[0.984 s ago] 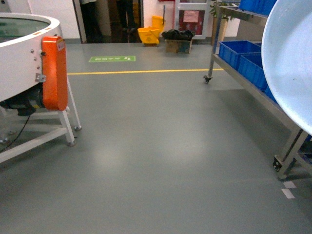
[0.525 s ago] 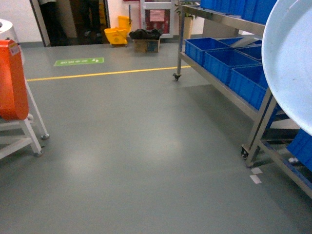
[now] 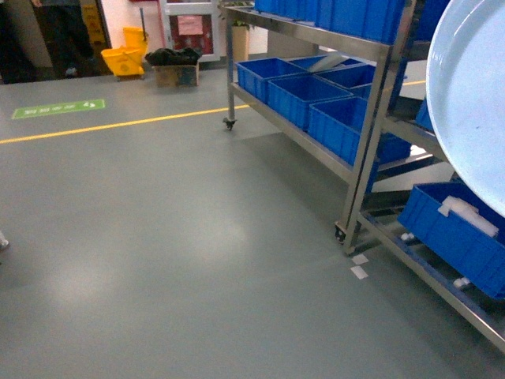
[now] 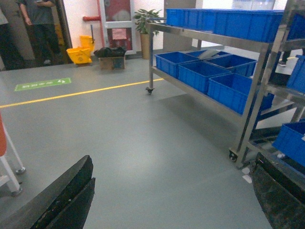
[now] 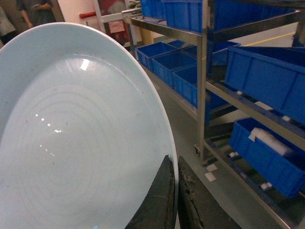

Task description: Place blue tray on left shelf second layer neatly

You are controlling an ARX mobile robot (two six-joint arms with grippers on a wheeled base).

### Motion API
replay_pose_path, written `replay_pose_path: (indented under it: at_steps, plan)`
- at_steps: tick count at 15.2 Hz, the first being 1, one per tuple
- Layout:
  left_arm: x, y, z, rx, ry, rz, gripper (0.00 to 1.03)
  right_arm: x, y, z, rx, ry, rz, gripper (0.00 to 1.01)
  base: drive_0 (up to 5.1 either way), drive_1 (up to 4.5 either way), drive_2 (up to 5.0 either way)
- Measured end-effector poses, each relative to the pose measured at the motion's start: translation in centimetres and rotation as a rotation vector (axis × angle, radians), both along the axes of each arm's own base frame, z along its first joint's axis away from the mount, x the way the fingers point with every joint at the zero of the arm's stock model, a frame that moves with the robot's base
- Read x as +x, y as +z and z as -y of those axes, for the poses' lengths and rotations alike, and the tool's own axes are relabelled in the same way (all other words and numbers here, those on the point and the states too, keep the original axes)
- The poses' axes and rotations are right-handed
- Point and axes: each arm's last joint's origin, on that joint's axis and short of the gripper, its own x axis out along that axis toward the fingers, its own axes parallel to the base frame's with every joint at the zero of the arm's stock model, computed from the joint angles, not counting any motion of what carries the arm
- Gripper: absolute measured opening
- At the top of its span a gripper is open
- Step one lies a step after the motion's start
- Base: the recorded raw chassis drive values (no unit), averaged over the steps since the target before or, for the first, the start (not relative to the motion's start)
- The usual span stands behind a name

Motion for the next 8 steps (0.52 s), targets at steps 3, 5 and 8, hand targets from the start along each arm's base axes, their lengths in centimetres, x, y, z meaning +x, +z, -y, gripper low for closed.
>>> replay_pose_path:
  at_steps: [3, 5, 8]
  plan:
    - [0.0, 0.0, 0.0, 0.0, 0.0, 0.0, 0.98, 0.0, 0.0, 0.01, 0.0, 0.0, 0.0, 0.02, -1.4, -1.42, -1.4]
    - [0.0, 0.0, 0.0, 0.0, 0.0, 0.0, 0.98, 0.0, -0.01, 0.0, 0.0, 0.0, 0.0, 0.02, -1.4, -1.42, -1.4]
    - [0.0, 0.0, 0.0, 0.0, 0.0, 0.0, 0.98, 0.0, -0.01, 0.0, 0.0, 0.0, 0.0, 0.02, -1.4, -1.42, -1.4]
